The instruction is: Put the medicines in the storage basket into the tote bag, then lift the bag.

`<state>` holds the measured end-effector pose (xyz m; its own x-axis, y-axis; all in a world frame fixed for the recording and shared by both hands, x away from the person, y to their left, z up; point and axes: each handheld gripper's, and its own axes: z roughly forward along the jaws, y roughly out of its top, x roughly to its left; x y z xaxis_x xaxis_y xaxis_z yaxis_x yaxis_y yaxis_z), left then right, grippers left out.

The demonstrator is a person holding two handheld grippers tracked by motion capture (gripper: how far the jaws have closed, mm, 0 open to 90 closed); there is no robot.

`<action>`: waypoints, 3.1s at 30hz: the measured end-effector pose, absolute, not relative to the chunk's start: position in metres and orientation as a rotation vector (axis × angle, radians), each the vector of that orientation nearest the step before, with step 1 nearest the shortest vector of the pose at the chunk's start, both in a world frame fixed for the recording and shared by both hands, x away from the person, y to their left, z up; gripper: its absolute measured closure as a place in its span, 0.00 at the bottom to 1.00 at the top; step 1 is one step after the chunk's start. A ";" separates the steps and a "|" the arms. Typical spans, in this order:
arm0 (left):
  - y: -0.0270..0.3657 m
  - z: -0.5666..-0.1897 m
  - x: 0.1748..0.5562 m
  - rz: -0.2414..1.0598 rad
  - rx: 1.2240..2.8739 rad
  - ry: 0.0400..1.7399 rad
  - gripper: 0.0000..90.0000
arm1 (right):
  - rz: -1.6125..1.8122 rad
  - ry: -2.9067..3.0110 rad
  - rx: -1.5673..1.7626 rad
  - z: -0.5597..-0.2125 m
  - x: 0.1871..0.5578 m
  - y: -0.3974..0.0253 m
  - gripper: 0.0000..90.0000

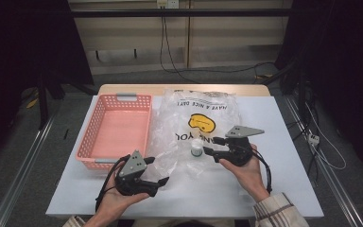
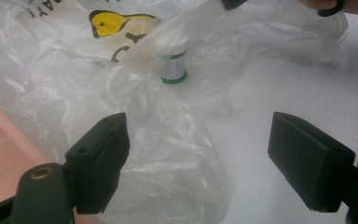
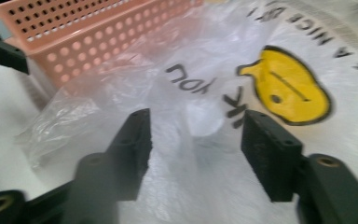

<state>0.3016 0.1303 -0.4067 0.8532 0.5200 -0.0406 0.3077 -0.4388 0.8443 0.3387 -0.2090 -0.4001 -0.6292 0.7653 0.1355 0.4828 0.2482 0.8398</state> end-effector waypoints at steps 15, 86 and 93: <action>0.149 -0.408 0.284 0.333 2.041 0.672 0.13 | 1.290 2.070 1.259 -0.397 0.296 -0.258 0.25; 0.134 -0.438 0.309 0.096 2.199 0.683 0.99 | 1.062 2.366 1.356 -0.442 0.253 -0.283 1.00; 0.138 -0.424 0.308 0.092 2.112 0.681 0.99 | 1.142 2.311 1.333 -0.430 0.259 -0.284 1.00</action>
